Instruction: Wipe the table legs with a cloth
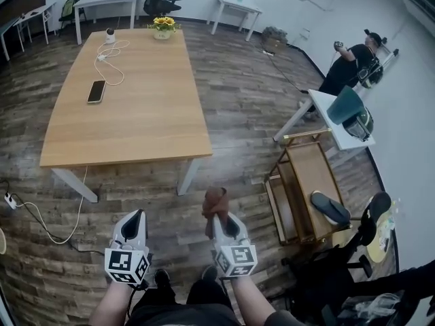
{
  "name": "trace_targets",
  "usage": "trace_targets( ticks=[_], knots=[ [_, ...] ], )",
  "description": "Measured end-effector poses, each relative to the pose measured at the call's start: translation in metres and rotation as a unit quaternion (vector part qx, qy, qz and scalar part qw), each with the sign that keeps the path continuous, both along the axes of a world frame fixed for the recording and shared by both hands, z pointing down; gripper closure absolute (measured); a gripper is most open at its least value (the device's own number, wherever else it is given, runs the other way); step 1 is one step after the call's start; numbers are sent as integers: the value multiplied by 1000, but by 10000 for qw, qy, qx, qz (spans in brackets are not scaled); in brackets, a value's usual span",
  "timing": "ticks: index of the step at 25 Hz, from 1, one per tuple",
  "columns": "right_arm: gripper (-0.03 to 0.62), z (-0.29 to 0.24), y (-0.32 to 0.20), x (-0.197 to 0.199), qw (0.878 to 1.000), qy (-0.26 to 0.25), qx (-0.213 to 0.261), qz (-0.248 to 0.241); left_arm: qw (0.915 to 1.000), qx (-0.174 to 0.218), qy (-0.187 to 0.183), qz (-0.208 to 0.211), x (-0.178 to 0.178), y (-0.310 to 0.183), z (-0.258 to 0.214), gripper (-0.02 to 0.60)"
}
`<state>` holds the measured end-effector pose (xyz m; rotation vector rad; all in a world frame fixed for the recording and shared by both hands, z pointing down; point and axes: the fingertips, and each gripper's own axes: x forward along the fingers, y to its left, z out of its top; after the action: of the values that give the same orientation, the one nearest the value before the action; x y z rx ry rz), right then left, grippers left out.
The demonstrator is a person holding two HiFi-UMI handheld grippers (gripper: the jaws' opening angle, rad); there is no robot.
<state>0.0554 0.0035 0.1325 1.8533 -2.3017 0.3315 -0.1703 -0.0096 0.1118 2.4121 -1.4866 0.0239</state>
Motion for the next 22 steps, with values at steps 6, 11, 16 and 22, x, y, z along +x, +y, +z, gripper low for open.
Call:
trace_targets(
  ticks=[6,11,16,22],
  knots=[
    [528,-13,25,-14,9997,-124,57,-185,9999,5,74,-145,-2,35,-7,561],
    [528,-13,68,-23,9974,-19,59,-716,9997,-41,22,-241,16,83,-3,561],
    [528,-11,120,-15,9946,-121,46,-1034,9997,-15,-12,-225,44,139,-8,561],
    [530,-18,177,-10,9921,-338,105,-1208,9985,78,-144,-519,43,200,-13,561]
  ],
)
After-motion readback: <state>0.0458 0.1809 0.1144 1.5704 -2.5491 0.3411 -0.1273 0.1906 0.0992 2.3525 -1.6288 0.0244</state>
